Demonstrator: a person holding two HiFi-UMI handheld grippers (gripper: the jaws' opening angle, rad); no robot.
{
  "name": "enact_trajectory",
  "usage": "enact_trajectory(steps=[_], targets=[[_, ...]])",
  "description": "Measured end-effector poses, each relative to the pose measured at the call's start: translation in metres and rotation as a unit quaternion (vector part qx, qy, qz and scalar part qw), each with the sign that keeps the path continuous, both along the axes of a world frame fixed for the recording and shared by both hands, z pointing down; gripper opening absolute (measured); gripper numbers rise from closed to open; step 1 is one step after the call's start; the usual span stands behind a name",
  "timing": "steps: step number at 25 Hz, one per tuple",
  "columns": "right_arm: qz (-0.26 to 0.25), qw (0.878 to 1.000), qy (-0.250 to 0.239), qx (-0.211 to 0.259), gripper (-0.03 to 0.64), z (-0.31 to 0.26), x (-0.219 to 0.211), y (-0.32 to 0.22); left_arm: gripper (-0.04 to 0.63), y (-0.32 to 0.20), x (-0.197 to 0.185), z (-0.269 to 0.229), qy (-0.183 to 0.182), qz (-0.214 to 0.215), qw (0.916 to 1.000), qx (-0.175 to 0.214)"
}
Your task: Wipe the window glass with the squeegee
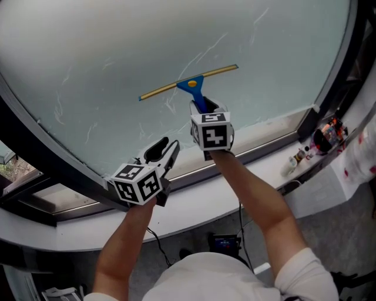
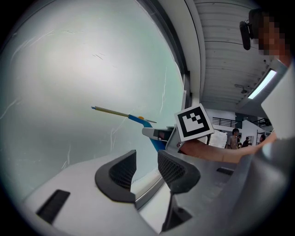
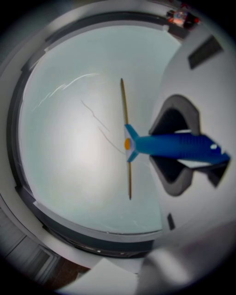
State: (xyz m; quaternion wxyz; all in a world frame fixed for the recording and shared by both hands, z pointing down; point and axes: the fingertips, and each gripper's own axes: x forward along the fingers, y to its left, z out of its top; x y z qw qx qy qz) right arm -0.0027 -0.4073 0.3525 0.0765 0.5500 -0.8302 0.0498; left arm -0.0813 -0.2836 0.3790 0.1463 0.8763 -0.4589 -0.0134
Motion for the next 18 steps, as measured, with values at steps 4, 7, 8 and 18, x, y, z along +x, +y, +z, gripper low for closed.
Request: enact_trajectory(steps=[4, 7, 8, 18], targets=[[0.001, 1.000, 0.004, -0.006, 0.152, 0.014, 0.000, -0.001, 0.166, 0.000, 0.002, 0.010, -0.001, 0.003, 0.9999, -0.011], [0.000, 1.000, 0.006, -0.011, 0.152, 0.025, 0.001, -0.001, 0.166, -0.001, 0.004, 0.018, -0.002, 0.004, 0.9998, -0.019], [-0.001, 1.000, 0.007, -0.012, 0.152, 0.029, 0.001, -0.001, 0.166, -0.002, 0.004, 0.020, -0.002, 0.004, 0.9998, -0.021], [-0.001, 1.000, 0.005, -0.028, 0.152, 0.064, 0.004, 0.000, 0.167, -0.003, 0.010, 0.045, -0.006, 0.010, 0.9989, -0.045]])
